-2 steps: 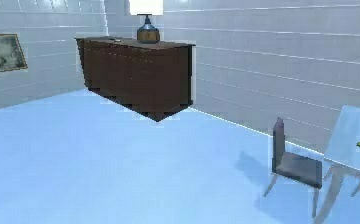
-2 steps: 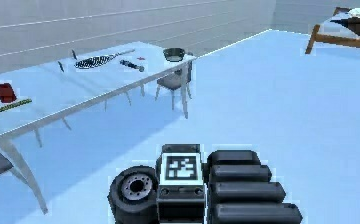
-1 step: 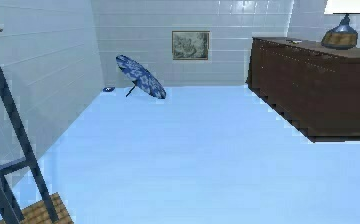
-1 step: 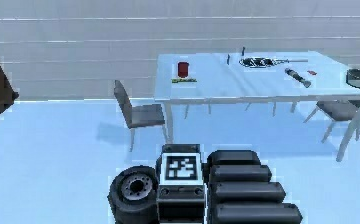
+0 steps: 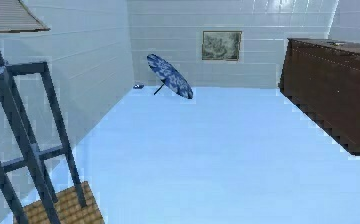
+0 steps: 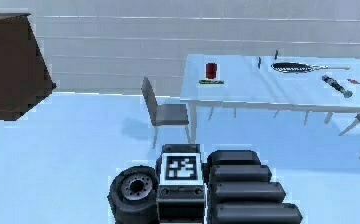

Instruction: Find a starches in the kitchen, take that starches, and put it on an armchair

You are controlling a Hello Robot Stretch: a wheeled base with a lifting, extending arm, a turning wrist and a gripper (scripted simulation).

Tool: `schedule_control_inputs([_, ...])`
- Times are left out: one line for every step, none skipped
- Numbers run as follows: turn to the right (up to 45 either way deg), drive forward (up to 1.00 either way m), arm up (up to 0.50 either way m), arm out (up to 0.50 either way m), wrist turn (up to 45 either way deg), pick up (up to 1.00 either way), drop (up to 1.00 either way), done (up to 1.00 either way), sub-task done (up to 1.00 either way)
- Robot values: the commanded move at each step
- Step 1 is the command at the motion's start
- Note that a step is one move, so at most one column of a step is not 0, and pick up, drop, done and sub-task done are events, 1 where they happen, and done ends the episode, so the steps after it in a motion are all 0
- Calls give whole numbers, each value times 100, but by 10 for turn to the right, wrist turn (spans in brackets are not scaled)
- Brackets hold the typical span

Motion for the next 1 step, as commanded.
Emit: schedule_control_inputs([-30, 0, 0, 0, 0, 0, 0, 0, 0])
